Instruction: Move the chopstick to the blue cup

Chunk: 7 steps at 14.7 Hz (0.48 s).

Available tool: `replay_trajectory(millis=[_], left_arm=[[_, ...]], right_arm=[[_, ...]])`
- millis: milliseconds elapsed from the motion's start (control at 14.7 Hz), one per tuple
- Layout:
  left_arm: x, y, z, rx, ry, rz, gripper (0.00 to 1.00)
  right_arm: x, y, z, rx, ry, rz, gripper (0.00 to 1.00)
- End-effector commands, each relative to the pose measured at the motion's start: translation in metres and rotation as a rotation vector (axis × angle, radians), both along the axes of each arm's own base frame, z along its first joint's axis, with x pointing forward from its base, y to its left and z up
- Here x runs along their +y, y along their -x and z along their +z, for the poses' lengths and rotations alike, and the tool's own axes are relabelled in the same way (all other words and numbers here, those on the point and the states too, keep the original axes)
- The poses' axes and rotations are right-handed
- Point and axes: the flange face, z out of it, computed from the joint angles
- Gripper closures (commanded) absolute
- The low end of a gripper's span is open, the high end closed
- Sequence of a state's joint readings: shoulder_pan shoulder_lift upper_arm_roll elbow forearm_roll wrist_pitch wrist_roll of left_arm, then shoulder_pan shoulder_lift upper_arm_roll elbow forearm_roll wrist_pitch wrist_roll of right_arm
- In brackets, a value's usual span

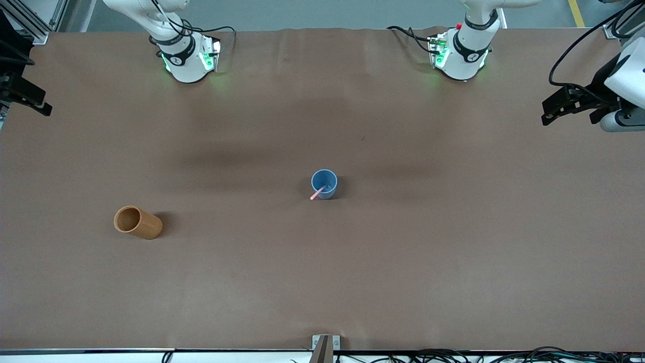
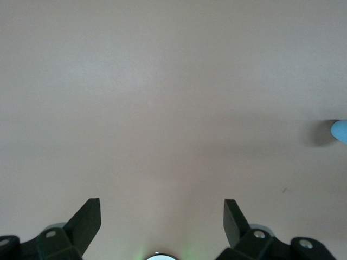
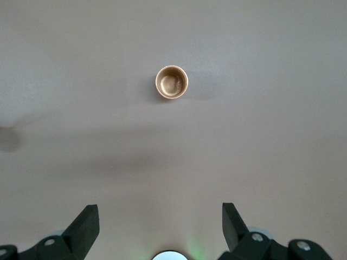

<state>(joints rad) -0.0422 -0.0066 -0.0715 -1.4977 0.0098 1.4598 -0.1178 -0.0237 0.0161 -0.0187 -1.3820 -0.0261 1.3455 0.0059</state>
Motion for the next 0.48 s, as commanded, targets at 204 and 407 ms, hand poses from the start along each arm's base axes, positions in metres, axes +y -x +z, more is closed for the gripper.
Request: replay_trajectory(millis=[204,407], left_arm=[[-0.0005,-0.0017,0.0042,-0.006,0.02,0.007,0.0],[0.0003,-0.0018,0.0042,-0.006,0.02,0.008,0.0]], right_arm=[[-0.0013,-0.0027,-0.0104,-0.002,-0.022,0.049,0.0],[-0.0025,-0.0045,-0.0112,-0.014,-0.041,0.062,0.0]])
